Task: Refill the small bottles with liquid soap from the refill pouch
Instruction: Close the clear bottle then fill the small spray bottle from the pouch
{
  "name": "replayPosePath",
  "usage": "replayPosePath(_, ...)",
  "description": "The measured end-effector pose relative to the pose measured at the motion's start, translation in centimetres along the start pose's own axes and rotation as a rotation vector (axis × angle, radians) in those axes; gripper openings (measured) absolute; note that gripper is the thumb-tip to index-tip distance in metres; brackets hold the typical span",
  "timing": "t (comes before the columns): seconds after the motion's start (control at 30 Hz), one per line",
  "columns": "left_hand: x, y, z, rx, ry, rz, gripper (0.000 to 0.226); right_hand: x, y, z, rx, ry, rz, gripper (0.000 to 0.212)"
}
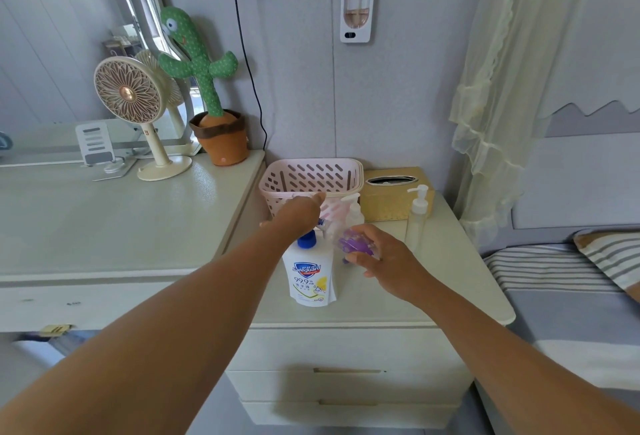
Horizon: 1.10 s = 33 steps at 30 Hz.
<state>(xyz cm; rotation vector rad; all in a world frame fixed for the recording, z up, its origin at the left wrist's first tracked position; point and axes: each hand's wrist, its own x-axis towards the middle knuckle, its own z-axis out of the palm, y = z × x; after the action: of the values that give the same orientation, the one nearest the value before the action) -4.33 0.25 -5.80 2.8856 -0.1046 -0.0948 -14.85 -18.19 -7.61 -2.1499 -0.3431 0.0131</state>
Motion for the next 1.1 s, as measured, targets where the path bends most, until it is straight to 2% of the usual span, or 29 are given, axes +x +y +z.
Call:
replayPosePath(0.13,-0.3,-0.2,0.8,0.018,-0.019,-0.019,0.056,0.1,0.3,0.2,-0.018,-0.002,0.011,0.043)
replayPosePath(0.23,-0.6,0.1,0.9,-0.002,-0.004,-0.045,0.055,-0.2,0.3,0.3,-0.028,-0.005,0.007,0.044)
replayPosePath(0.37,-0.8,0.5,0.3,0.051,0.018,0.015,0.055,-0.4,0.2,0.1,-0.01,-0.006,-0.005,0.043)
replayPosePath(0.53,-0.7,0.4,0.0,0.087,0.005,0.034,0.043,-0.4,0.1,-0.3,-0.005,-0.004,-0.014,0.041)
replayPosePath(0.67,-1.4,0.5,-0.1,0.029,-0.034,-0.007,0.062,-0.1,0.3,-0.1,-0.021,-0.006,-0.002,0.042)
replayPosePath(0.87,-1.7,1.1,0.0,0.076,-0.025,0.023,0.06,-0.6,0.5,-0.1,-0.003,-0.01,-0.004,0.044)
replayPosePath(1.0,-1.3,0.8,-0.7,0.082,-0.024,0.008,0.045,-0.5,0.1,-0.4,0.021,-0.005,-0.011,0.043)
replayPosePath(1.1,-1.8,1.0,-0.6,0.043,-0.013,-0.015,0.046,-0.5,0.2,-0.3,0.018,-0.002,-0.014,0.043)
